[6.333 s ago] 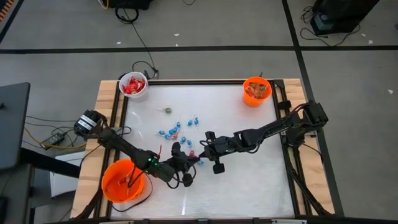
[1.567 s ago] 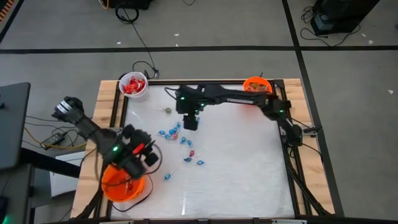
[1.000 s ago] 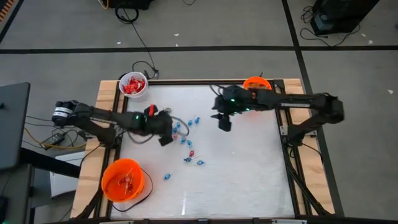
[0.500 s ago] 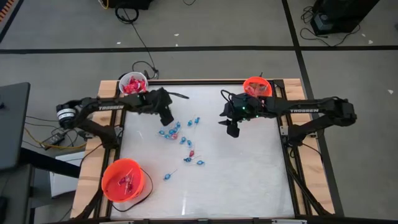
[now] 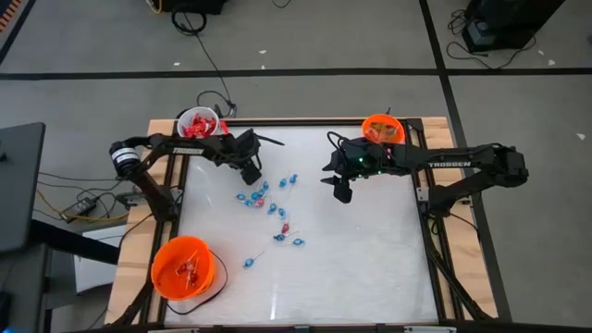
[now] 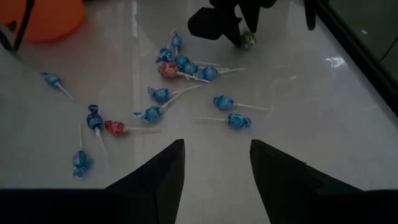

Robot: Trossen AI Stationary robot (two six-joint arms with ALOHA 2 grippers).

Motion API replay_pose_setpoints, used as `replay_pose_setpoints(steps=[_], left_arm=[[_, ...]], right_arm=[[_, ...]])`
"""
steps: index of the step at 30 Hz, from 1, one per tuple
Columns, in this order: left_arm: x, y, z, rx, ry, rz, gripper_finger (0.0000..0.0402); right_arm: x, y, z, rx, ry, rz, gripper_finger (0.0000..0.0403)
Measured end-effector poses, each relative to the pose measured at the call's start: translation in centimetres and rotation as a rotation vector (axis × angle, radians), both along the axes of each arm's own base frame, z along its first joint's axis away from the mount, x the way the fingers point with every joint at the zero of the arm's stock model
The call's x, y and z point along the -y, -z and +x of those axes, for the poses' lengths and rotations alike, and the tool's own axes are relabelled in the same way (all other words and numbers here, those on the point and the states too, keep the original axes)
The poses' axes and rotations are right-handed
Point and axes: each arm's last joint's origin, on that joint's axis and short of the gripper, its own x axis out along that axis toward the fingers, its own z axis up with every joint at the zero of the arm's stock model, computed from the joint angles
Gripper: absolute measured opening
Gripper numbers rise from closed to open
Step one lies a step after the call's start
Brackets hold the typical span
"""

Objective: Sort candy by brand, put in halloween buckets
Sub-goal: Put the green lollipop into the bottom orange bucket

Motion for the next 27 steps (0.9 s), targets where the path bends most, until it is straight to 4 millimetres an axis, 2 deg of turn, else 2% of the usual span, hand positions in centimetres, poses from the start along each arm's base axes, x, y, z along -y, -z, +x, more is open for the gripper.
replay_pose_setpoints(steps=[9,12,16,21,27], left_arm=[[0.3,-0.1,0.2,0.049,0.034,-0.055,0.0057],[0.5,-0.3,0.4,0.044,0.039,-0.061,0.0019],[0.8,-1.2,1.0,0.012,0.053,-0.084,0.0012],[2.2,-3.1,2.1,-0.057,0.057,-0.087,0.0022],[6.1,-8.0,3.0,-0.057,0.12,-0.048,0.0018]], right_arm=[[0.0,0.2,-0.1,-0.015,-0.039,-0.052,0.0193],[0.0,0.9,-0.1,-0.008,-0.032,-0.067,0.0193],[0.1,2.7,-0.2,0.049,0.014,-0.041,0.0193],[-0.6,6.3,-0.7,0.08,0.011,-0.033,0.0193],[-2.4,9.5,-1.4,0.064,0.038,0.028,0.0189]])
